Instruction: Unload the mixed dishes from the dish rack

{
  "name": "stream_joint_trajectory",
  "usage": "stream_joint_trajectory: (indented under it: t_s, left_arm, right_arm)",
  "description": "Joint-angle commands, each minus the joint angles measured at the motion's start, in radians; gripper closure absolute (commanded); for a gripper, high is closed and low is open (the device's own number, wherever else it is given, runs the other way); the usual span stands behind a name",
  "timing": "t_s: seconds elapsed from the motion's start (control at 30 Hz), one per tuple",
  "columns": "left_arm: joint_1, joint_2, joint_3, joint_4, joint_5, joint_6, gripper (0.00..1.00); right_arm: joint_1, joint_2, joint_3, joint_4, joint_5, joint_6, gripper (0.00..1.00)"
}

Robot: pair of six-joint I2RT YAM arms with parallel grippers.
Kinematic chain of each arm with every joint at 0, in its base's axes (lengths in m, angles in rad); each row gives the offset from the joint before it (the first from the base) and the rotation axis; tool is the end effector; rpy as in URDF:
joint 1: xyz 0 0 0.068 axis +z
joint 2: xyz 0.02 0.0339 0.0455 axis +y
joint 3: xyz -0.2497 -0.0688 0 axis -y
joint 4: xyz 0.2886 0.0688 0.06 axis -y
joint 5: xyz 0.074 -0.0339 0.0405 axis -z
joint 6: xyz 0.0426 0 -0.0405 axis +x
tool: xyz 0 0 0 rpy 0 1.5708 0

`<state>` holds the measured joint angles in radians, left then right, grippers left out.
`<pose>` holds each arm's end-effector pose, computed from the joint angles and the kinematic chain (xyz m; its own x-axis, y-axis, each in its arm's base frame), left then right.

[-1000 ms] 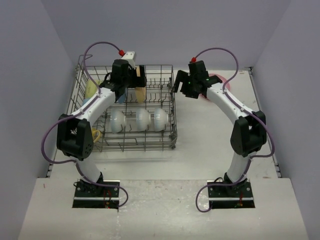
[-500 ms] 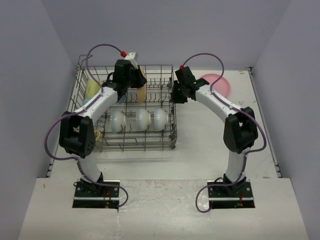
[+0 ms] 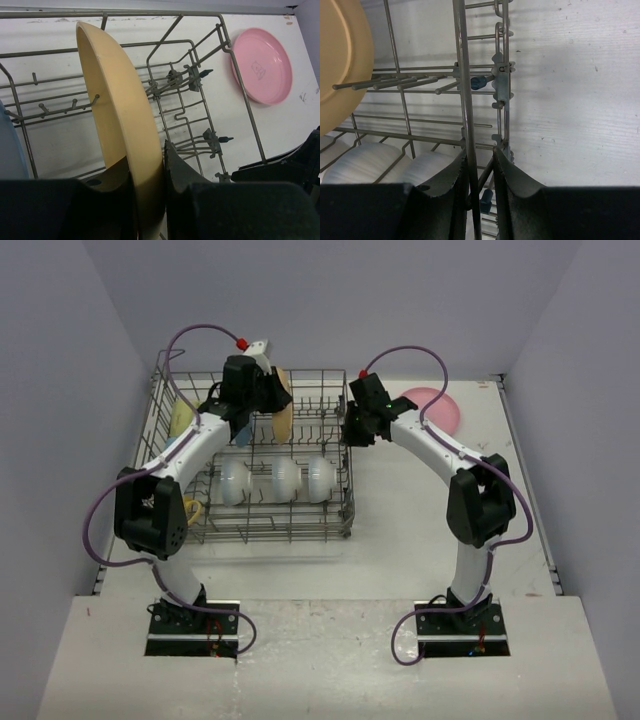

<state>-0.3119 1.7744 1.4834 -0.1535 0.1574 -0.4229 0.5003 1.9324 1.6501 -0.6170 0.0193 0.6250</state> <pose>0.4443 -0.1503 0.2828 -0.5529 -0.2476 -0.7956 0.2312 0.8717 -0.4320 0.4170 0.2270 0.2330 -0.8315 0.2121 -0.5134 0.0215 0.9358 0.3518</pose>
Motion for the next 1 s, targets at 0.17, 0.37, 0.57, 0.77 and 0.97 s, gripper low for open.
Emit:
stream_joint_trajectory:
  t_s: [0.17, 0.37, 0.57, 0.77, 0.97]
  left_arm:
    - [0.004, -0.202, 0.15, 0.206, 0.171, 0.145, 1.0]
    - [-0.001, -0.279, 0.152, 0.2, 0.203, 0.223, 1.0]
    - [-0.003, -0.303, 0.163, 0.17, 0.131, 0.253, 1.0]
    - [-0.021, -0.32, 0.117, 0.171, 0.416, 0.551, 1.0]
    - [-0.111, -0.481, -0.158, 0.106, 0.446, 1.162, 1.0]
  right_arm:
    - [-0.014, 0.019, 0.034, -0.05, 0.062, 0.025, 0.87]
    - [-0.014, 0.034, 0.06, -0.058, 0.044, 0.042, 0.91]
    - [-0.016, 0.042, 0.059, -0.073, 0.054, 0.071, 0.92]
    - [-0.017, 0.014, 0.108, -0.063, 0.042, 0.042, 0.62]
    - [-0.092, -0.107, 0.252, -0.157, -0.016, 0.027, 0.01]
